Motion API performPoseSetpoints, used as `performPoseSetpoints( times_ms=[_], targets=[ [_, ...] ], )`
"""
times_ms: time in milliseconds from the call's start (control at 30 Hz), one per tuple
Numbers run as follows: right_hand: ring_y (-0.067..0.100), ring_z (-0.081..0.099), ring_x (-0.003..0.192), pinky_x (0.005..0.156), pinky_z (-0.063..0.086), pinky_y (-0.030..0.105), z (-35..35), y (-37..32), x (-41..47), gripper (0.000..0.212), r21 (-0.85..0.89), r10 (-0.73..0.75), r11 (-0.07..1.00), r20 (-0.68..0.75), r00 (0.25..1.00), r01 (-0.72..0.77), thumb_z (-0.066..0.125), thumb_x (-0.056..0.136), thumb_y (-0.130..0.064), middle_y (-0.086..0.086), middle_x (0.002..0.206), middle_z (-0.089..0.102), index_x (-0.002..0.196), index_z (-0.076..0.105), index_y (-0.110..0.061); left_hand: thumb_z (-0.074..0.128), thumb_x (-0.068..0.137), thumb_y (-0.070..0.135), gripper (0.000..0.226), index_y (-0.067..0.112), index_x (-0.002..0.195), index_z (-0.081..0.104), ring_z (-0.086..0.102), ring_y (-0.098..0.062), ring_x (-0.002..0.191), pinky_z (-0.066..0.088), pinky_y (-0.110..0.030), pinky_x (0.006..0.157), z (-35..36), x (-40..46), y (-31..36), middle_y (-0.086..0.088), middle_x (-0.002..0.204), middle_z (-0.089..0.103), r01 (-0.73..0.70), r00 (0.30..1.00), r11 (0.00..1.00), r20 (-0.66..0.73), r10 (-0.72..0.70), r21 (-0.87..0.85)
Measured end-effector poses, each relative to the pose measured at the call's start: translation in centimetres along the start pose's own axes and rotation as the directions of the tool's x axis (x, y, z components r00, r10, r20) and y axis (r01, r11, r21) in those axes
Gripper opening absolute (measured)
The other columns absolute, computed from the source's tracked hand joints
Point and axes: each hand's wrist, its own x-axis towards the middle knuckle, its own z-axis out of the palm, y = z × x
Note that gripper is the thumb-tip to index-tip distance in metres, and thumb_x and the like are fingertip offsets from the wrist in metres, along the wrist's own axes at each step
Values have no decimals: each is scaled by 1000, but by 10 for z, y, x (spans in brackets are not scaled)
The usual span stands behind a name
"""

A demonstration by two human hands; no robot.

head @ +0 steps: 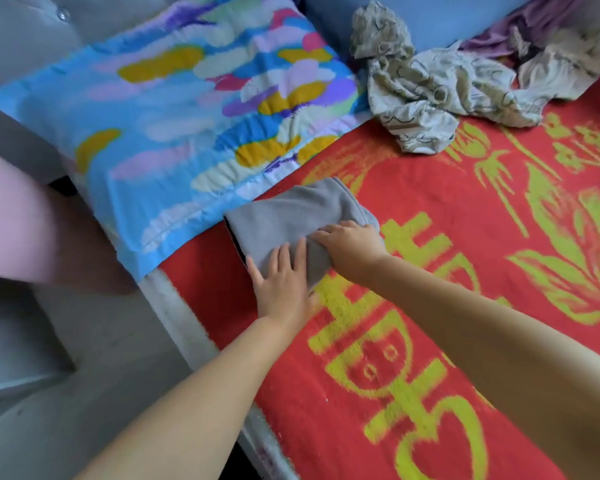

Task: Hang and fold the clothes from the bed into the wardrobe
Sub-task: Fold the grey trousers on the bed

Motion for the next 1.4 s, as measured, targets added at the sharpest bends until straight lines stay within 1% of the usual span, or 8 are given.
performPoseSetpoints(
  times_ms=[100,200,300,567,800,1133,1300,1400],
  targets=[
    [24,59,110,75,38,33,-49,-34,-12,30,-68,-38,997,108,993,46,54,90,-20,-6,120,60,119,56,-30,56,86,42,67,29,145,27,41,-12,129,14,-57,112,-39,-14,-35,8,136,47,37,999,998,-27,-38,-56],
    [21,61,106,62,42,28,-86,-73,-38,39,-119,-89,987,161,983,109,68,79,-20,-6,116,60,115,54,-27,57,85,30,47,30,130,43,46,-16,124,28,-49,108,-82,-41,-68,9,127,56,15,1000,997,14,-14,-73],
    [25,60,109,72,48,34,-109,-106,-51,34,-50,-152,986,162,975,161,53,88,-25,-2,120,60,122,54,-28,55,82,16,38,27,117,47,49,-20,120,31,-46,103,-113,-79,-91,7,121,59,25,1000,999,-1,-25,-36],
    [28,61,105,80,50,38,-154,-277,-79,30,-77,-468,872,162,869,484,47,88,-28,-1,116,63,117,56,-31,58,82,22,37,28,118,49,51,-22,119,30,-45,106,-158,-234,-208,4,120,60,295,955,956,-38,-294,5],
    [27,59,108,73,44,35,-160,-476,-109,37,-132,-650,730,169,741,671,45,86,-23,-4,118,61,120,53,-37,53,85,19,33,22,118,50,53,-25,113,35,-37,90,-156,-390,-337,-1,116,62,470,880,882,-92,-467,19],
    [21,60,101,79,51,34,-96,-773,-182,28,-73,-763,531,391,514,844,49,85,-26,-7,106,63,111,57,-30,56,80,6,35,18,113,52,56,-25,108,35,-40,100,-76,-631,-524,-1,109,64,619,786,785,14,-618,-23],
    [19,59,104,87,50,36,-72,-849,-175,17,-27,-745,523,471,473,852,49,86,-30,-8,106,63,101,56,-29,53,81,9,35,19,114,50,55,-26,108,36,-38,94,-50,-668,-583,-1,112,63,619,785,785,49,-618,-24],
    [20,60,99,69,43,31,-51,-879,-156,22,-66,-747,501,471,469,863,50,86,-30,-6,105,62,107,55,-29,54,83,11,41,21,123,48,52,-26,114,34,-39,98,-28,-665,-617,0,120,60,619,784,785,80,-615,-27]
  ],
)
